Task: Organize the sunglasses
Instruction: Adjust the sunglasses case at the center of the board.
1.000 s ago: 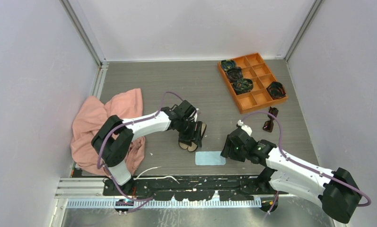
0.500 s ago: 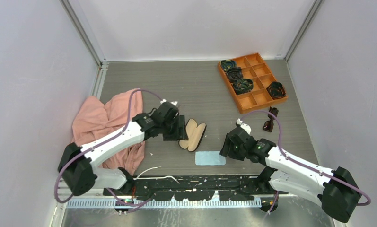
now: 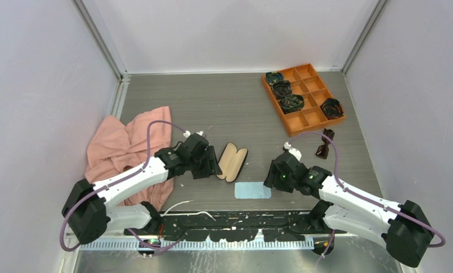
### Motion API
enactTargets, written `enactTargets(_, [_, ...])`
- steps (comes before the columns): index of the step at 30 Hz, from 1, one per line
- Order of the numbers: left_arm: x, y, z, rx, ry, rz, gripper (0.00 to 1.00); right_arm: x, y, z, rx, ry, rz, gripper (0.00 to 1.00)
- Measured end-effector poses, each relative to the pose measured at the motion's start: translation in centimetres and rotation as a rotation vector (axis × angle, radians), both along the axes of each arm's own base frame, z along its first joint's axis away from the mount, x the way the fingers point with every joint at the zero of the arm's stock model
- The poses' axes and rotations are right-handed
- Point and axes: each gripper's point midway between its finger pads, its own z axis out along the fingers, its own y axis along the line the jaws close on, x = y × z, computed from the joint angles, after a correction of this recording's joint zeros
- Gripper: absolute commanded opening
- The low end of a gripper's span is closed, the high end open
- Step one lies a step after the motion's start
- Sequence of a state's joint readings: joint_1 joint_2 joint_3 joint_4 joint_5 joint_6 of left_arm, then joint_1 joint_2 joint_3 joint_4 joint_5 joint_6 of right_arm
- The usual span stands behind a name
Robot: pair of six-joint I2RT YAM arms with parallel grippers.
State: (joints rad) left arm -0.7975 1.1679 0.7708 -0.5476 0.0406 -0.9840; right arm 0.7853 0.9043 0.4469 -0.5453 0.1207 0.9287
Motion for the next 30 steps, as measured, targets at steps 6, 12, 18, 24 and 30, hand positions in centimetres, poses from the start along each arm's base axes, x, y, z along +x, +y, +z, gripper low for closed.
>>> enactTargets(6, [0.1, -0.7, -2.7, 0.032, 0.064, -0.013, 0.54, 0.2, 0.2, 0.0, -0.007, 0.004, 0.007, 0.58])
enactTargets(12, [0.2, -0.3, -5.1, 0.105, 0.097, -0.027, 0.54, 0.3, 0.3, 0.2, -0.003, -0.001, 0.009, 0.58])
enactTargets(18, [1.1, 0.6, -6.3, 0.172, 0.111, -0.046, 0.53, 0.2, 0.2, 0.4, 0.003, -0.008, 0.008, 0.58])
enactTargets(24, [3.7, 1.0, -6.2, 0.214, 0.099, -0.055, 0.52, 0.2, 0.2, 0.6, 0.007, -0.012, 0.006, 0.59])
enactTargets(30, [6.5, 1.5, -5.3, 0.240, 0.072, -0.059, 0.52, 0.1, 0.0, 0.8, 0.009, -0.018, 0.004, 0.59])
